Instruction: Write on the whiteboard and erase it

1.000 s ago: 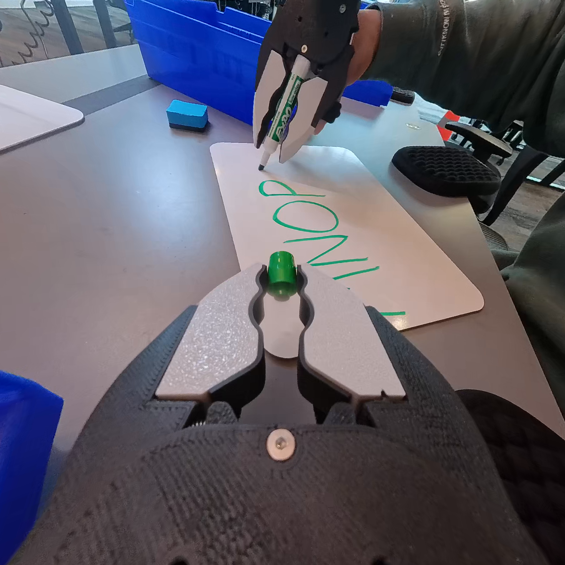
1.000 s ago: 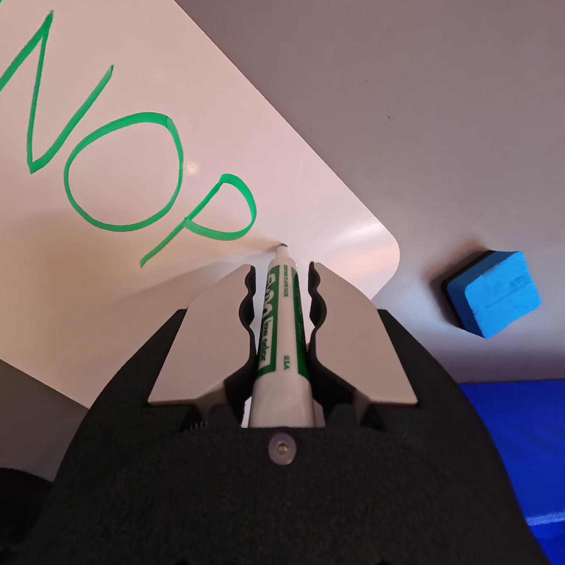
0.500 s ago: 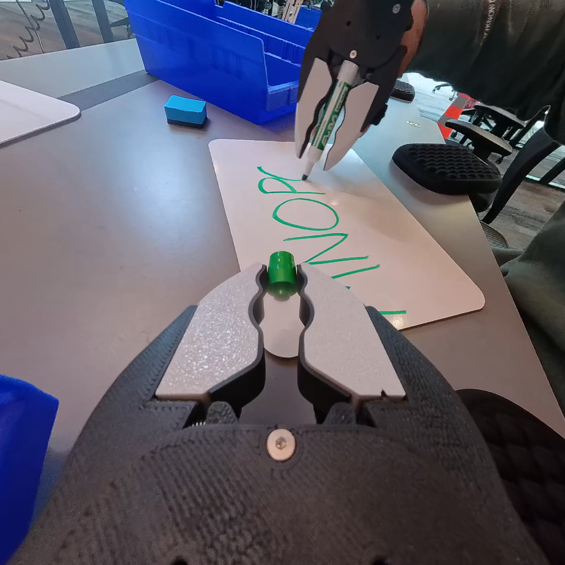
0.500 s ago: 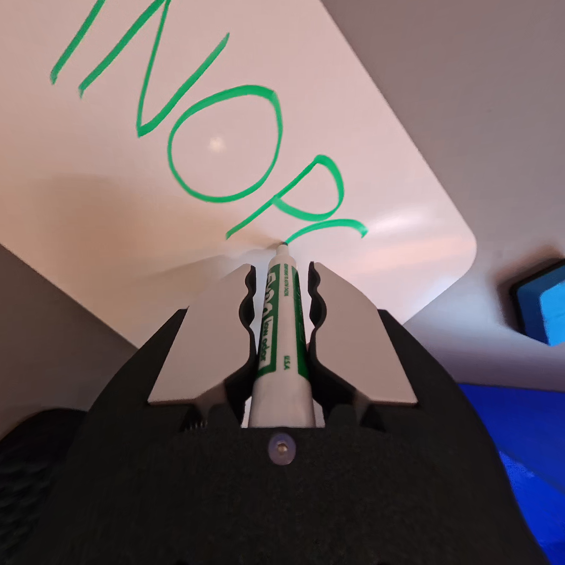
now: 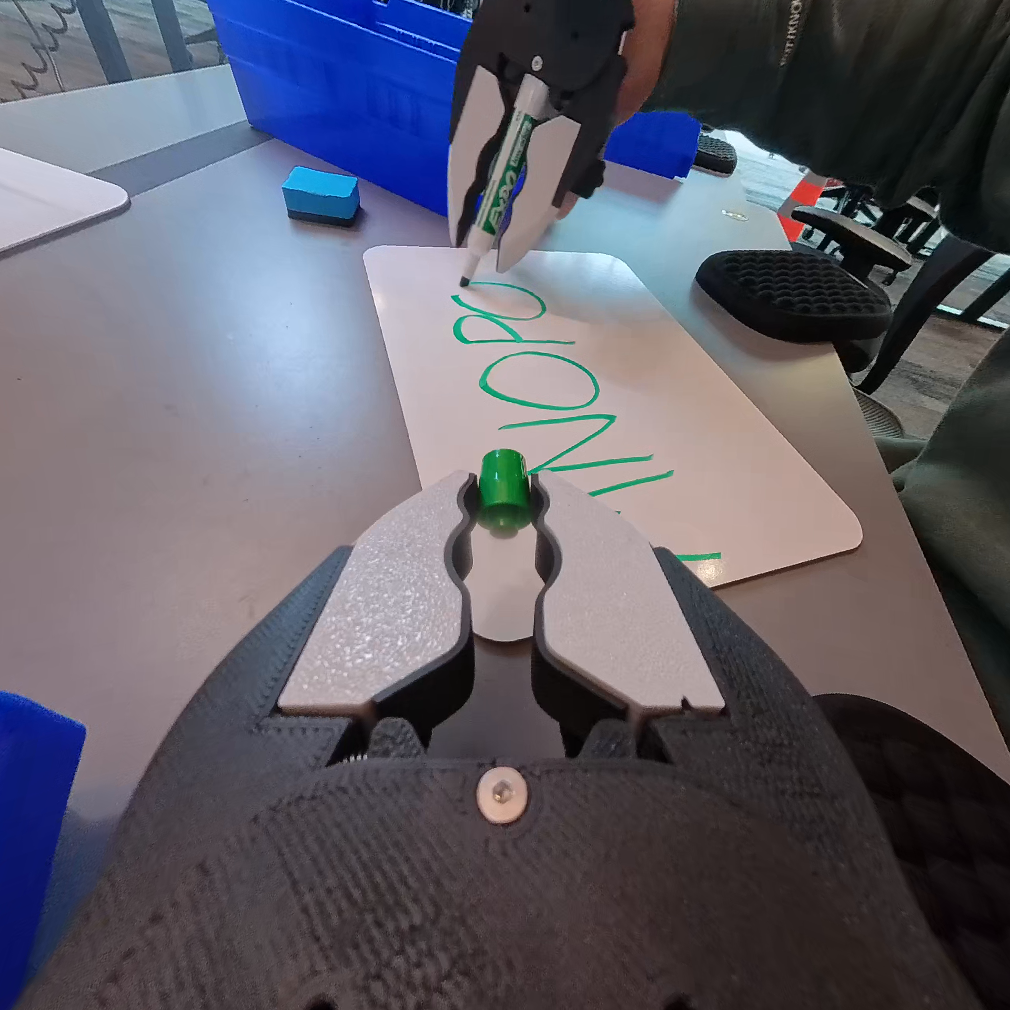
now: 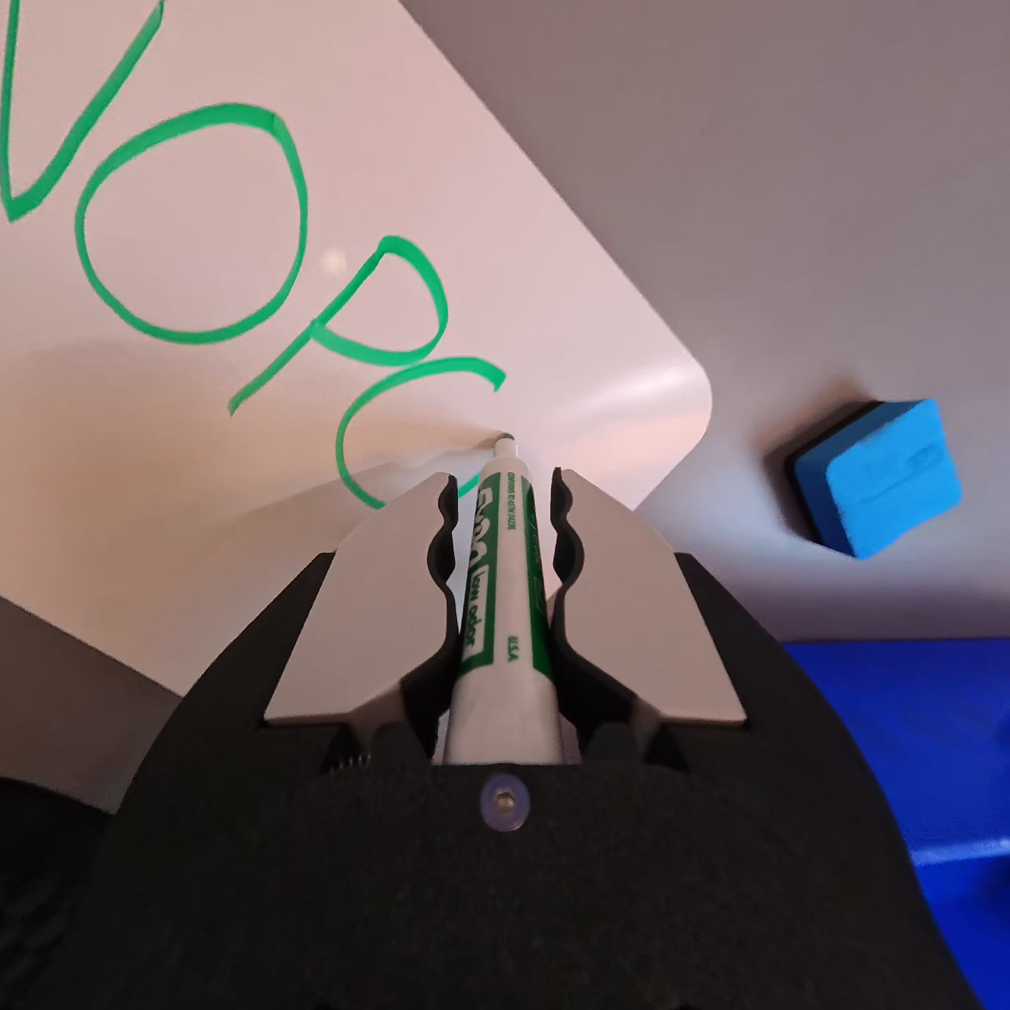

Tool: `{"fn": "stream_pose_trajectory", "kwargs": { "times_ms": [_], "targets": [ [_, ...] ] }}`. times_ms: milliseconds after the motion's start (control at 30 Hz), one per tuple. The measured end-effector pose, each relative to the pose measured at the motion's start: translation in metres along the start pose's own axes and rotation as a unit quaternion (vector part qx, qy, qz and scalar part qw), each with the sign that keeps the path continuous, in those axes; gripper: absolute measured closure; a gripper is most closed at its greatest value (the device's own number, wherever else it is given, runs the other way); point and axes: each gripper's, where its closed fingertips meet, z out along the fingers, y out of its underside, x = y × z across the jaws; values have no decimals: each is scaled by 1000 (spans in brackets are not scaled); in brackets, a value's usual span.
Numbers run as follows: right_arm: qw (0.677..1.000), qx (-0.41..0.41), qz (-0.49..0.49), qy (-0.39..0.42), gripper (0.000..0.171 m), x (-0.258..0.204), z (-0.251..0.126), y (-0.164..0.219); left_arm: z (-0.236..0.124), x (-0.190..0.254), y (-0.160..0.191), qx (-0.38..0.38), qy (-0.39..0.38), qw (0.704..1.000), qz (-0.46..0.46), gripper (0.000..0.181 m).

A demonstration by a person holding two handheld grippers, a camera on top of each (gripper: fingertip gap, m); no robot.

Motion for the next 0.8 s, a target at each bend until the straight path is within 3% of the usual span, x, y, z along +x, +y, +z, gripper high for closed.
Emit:
{"fn": "stream_pose_trajectory", "kwargs": {
  "times_ms": [233,433,800],
  "targets": [
    [999,28,-14,-13,138,-7,2,-20,0,2,-1,1,5,1000,2,163],
    [999,32,-16,-24,138,-26,-15,-2,2,2,0,-2,7,1000,0,163],
    [999,-3,-26,-27,138,-41,-13,22,2,1,0,-1,1,1000,1,163]
  ]
}}
